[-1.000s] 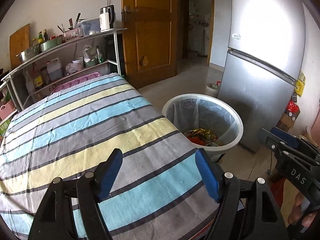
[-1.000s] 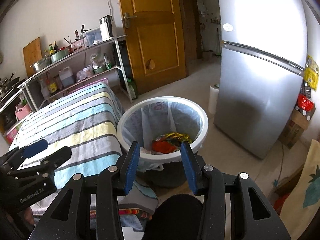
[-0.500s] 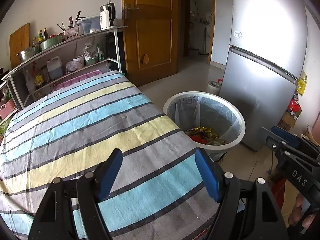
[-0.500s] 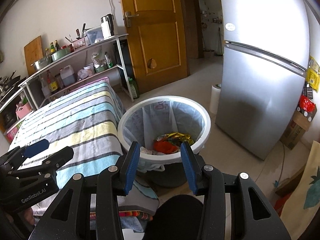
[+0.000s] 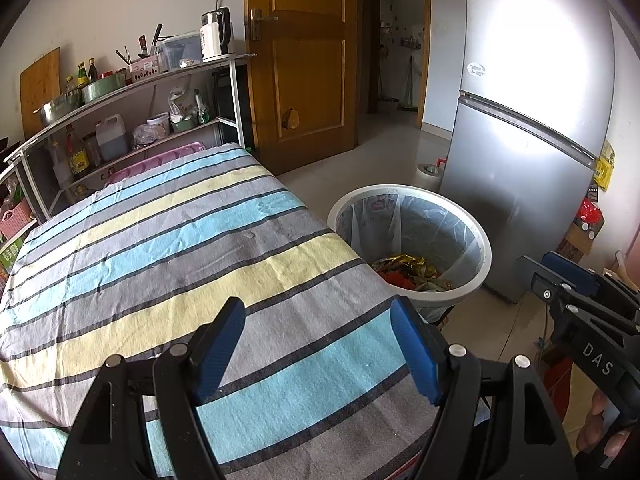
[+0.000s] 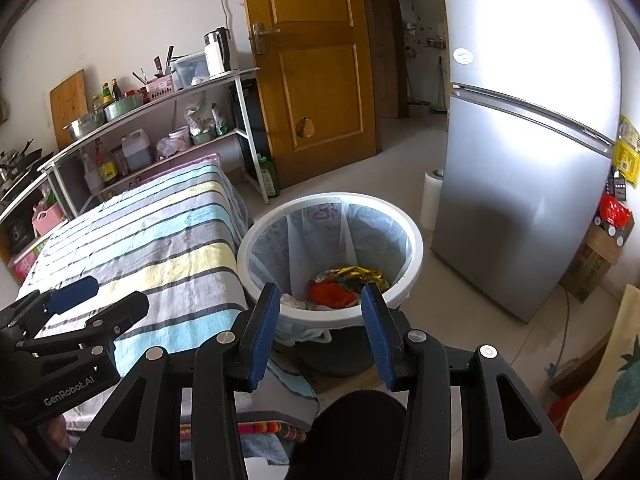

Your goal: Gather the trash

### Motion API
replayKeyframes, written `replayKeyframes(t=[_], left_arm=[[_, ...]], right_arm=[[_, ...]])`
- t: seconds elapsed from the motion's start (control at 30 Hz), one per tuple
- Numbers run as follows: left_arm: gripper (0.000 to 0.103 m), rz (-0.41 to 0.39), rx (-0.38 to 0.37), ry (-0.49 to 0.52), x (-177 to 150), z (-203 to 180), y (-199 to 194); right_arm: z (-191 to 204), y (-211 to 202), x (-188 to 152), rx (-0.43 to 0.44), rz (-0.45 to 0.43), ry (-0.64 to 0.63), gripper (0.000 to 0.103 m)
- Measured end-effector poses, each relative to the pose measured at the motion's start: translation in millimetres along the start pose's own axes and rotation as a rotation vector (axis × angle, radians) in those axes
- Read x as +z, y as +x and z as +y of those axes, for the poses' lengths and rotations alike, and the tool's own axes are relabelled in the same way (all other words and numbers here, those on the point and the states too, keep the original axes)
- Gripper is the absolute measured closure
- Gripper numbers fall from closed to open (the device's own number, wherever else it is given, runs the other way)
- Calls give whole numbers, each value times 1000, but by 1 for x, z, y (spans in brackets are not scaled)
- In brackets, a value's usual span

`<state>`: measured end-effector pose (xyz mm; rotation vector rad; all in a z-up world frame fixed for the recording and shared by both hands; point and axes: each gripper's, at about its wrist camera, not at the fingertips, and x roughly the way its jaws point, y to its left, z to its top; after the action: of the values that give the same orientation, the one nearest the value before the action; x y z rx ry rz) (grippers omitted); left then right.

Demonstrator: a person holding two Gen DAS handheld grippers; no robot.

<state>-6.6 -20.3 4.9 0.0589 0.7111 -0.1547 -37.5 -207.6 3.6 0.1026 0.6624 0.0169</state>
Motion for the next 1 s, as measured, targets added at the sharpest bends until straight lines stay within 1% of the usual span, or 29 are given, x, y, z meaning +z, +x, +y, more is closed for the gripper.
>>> replayKeyframes(t=[1.0], left_arm=[[26,-3,5,-2,0,0,-2]], right_arm=[[1,0,0,0,-2,-1,59]])
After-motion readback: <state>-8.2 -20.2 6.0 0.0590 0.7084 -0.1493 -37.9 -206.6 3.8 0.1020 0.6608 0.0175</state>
